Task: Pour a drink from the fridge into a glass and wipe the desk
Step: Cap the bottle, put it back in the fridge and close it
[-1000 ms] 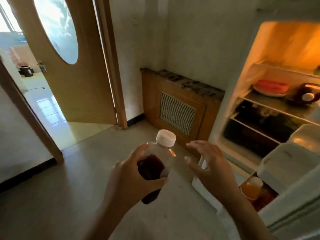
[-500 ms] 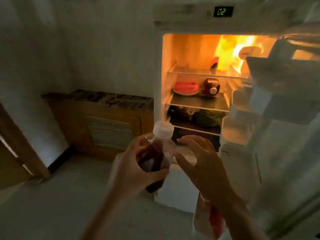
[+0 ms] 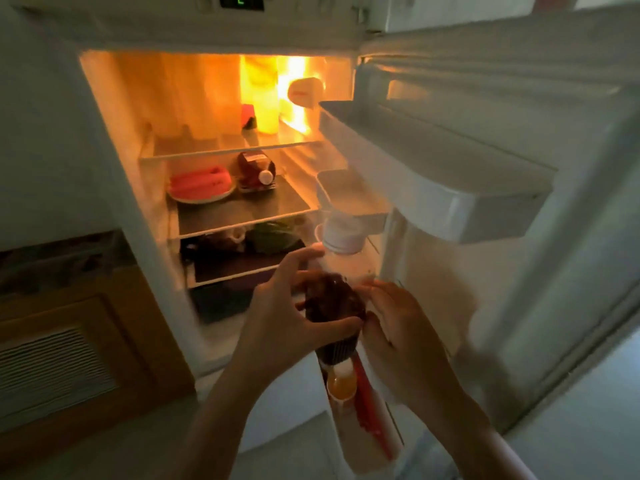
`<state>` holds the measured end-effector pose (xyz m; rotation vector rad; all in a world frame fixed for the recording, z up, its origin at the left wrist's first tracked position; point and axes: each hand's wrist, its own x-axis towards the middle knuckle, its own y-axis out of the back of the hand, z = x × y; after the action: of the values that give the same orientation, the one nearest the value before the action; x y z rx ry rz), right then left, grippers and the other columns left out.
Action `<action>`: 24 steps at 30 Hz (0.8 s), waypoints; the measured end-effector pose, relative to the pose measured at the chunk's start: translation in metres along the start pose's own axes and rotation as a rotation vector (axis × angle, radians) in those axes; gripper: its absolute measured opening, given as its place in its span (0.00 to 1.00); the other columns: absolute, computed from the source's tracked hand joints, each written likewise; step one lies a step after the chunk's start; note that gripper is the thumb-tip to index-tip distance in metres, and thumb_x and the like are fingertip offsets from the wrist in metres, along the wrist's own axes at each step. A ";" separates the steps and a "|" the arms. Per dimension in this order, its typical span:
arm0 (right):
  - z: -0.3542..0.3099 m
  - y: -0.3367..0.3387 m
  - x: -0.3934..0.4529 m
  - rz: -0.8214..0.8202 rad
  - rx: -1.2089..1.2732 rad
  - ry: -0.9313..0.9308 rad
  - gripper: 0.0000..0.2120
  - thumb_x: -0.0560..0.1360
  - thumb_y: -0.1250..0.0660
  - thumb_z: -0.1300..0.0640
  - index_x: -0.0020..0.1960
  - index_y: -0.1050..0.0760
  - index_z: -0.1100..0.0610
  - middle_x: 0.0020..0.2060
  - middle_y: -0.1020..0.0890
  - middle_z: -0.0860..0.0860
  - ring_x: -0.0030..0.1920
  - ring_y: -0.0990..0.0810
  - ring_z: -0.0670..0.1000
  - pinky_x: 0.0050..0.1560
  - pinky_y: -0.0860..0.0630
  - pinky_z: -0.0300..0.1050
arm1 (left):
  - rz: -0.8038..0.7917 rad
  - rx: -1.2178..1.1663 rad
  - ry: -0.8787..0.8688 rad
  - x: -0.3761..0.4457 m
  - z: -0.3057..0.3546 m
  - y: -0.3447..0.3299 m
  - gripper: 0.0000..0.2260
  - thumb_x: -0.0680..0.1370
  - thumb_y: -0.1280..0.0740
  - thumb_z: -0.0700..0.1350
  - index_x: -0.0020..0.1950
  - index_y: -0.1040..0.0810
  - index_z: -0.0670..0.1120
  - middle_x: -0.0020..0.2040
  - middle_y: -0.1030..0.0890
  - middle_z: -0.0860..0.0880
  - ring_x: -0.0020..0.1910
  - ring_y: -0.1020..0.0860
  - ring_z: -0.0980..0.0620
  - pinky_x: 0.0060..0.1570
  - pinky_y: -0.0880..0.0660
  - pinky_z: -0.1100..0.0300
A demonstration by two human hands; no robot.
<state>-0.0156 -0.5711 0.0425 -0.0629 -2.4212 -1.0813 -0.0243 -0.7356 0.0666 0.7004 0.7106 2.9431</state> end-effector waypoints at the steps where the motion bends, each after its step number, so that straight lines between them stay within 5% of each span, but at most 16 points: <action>1: 0.000 -0.001 0.001 0.027 -0.002 -0.042 0.13 0.79 0.48 0.52 0.58 0.28 0.49 0.53 0.23 0.43 0.55 0.27 0.41 0.55 0.29 0.33 | -0.035 -0.019 -0.007 0.008 -0.005 -0.001 0.35 0.57 0.24 0.60 0.59 0.37 0.67 0.51 0.26 0.66 0.49 0.25 0.70 0.43 0.29 0.77; 6: -0.014 -0.003 -0.002 0.216 0.030 -0.279 0.07 0.79 0.43 0.55 0.49 0.28 0.45 0.41 0.21 0.41 0.44 0.22 0.40 0.43 0.25 0.37 | -0.156 -0.117 -0.064 0.039 -0.015 -0.015 0.36 0.59 0.21 0.57 0.58 0.38 0.70 0.51 0.24 0.62 0.51 0.24 0.61 0.53 0.25 0.62; 10: -0.030 -0.001 -0.012 0.286 -0.110 -0.363 0.14 0.78 0.40 0.55 0.53 0.36 0.35 0.44 0.27 0.31 0.48 0.28 0.30 0.41 0.31 0.27 | -0.179 -0.202 -0.100 0.048 -0.022 -0.038 0.37 0.59 0.23 0.59 0.63 0.38 0.65 0.51 0.23 0.61 0.52 0.24 0.62 0.52 0.26 0.64; 14: -0.039 0.001 -0.030 0.346 -0.221 -0.442 0.07 0.78 0.40 0.48 0.55 0.30 0.40 0.45 0.23 0.35 0.47 0.24 0.35 0.40 0.30 0.25 | -0.234 -0.272 -0.083 0.049 -0.027 -0.060 0.36 0.59 0.23 0.60 0.61 0.39 0.68 0.50 0.26 0.65 0.52 0.25 0.61 0.49 0.27 0.66; 16: -0.040 0.002 -0.043 0.345 -0.292 -0.511 0.12 0.77 0.39 0.47 0.60 0.30 0.41 0.51 0.26 0.32 0.50 0.26 0.34 0.45 0.31 0.26 | -0.248 -0.285 -0.090 0.048 -0.029 -0.067 0.37 0.58 0.22 0.61 0.60 0.40 0.69 0.47 0.28 0.68 0.50 0.26 0.65 0.44 0.30 0.73; 19: -0.046 0.004 -0.058 0.376 -0.405 -0.610 0.16 0.75 0.36 0.49 0.61 0.31 0.40 0.55 0.25 0.39 0.47 0.24 0.42 0.46 0.24 0.40 | -0.268 -0.306 -0.090 0.044 -0.032 -0.071 0.38 0.58 0.21 0.60 0.59 0.41 0.69 0.45 0.30 0.69 0.44 0.29 0.71 0.38 0.33 0.78; 21: -0.051 0.005 -0.066 0.422 -0.464 -0.639 0.16 0.73 0.34 0.51 0.59 0.31 0.40 0.52 0.22 0.43 0.44 0.21 0.48 0.43 0.21 0.49 | -0.291 -0.322 -0.063 0.040 -0.033 -0.074 0.38 0.58 0.21 0.59 0.59 0.41 0.68 0.46 0.31 0.68 0.45 0.28 0.64 0.40 0.35 0.74; 24: -0.050 0.007 -0.075 0.476 -0.554 -0.639 0.14 0.71 0.32 0.50 0.56 0.28 0.44 0.48 0.20 0.46 0.42 0.19 0.51 0.41 0.21 0.51 | -0.324 -0.342 -0.064 0.039 -0.036 -0.080 0.40 0.56 0.22 0.61 0.63 0.39 0.63 0.50 0.26 0.61 0.52 0.26 0.56 0.43 0.31 0.68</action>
<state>0.0721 -0.5900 0.0425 -1.2630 -2.3089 -1.6166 -0.0808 -0.6741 0.0189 0.5809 0.2708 2.6338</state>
